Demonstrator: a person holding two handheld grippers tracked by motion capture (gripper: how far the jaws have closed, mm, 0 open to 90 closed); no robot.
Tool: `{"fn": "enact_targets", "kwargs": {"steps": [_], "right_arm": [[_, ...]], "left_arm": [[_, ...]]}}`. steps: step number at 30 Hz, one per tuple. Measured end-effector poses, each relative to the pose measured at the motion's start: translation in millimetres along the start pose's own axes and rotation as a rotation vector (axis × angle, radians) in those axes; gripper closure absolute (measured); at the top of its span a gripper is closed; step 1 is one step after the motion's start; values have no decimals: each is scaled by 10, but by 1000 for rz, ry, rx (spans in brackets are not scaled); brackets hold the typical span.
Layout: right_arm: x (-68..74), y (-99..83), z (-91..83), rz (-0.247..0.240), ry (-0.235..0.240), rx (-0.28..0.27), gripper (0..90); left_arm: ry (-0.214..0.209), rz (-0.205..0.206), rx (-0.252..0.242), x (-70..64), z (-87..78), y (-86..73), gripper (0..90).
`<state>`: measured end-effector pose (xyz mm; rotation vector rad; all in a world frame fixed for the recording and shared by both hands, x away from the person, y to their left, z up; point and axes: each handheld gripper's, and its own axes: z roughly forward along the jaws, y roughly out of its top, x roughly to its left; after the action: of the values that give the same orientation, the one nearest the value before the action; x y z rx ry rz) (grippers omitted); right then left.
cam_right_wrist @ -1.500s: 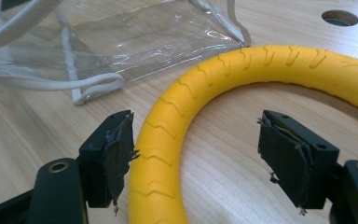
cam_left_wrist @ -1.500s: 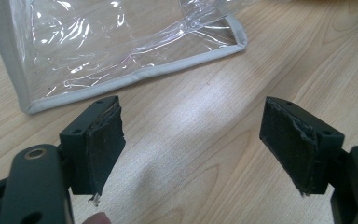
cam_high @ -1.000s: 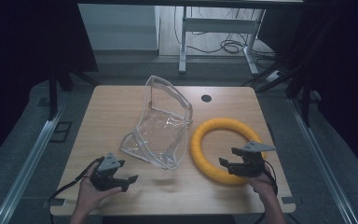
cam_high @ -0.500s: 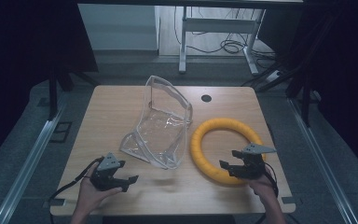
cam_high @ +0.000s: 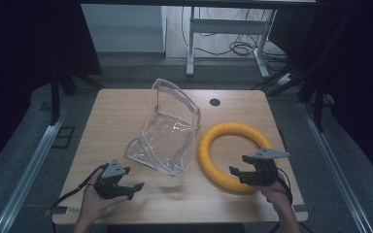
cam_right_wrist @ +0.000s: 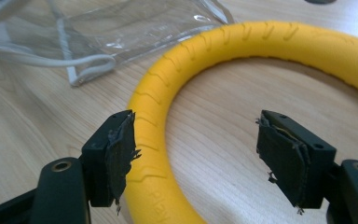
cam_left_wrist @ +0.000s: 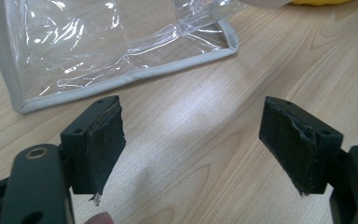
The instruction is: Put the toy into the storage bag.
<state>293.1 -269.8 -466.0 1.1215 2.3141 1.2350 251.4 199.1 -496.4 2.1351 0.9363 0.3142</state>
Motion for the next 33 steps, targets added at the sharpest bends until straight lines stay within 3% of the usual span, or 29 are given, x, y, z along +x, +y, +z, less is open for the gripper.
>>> {"fn": "enact_targets", "kwargs": {"steps": [4, 11, 18, 19, 20, 22, 23, 26, 33], "right_arm": [[30, 57, -8, -20, 18, 17, 285], [138, 205, 113, -116, 95, 167, 290], [247, 307, 304, -194, 113, 311, 279], [247, 307, 304, -194, 113, 311, 279], [269, 337, 369, -211, 119, 351, 277], [273, 345, 391, -218, 120, 364, 276], [292, 364, 454, -233, 131, 405, 273], [325, 373, 521, -245, 139, 453, 270], [369, 350, 639, -273, 152, 518, 270]], "left_arm": [[-2, -2, 6, -2, 11, 0, 219], [0, -1, 7, 3, 8, 1, 218], [1, -1, 8, 3, 6, 0, 218], [2, 0, 10, 5, 4, 0, 218], [2, -3, 7, 4, 7, 1, 218], [1, -2, 9, 4, 7, 1, 218], [-1, -2, 10, 3, 7, 1, 218], [0, 1, 12, 4, 6, 1, 218], [0, 1, 15, 2, 12, 0, 218]]}}
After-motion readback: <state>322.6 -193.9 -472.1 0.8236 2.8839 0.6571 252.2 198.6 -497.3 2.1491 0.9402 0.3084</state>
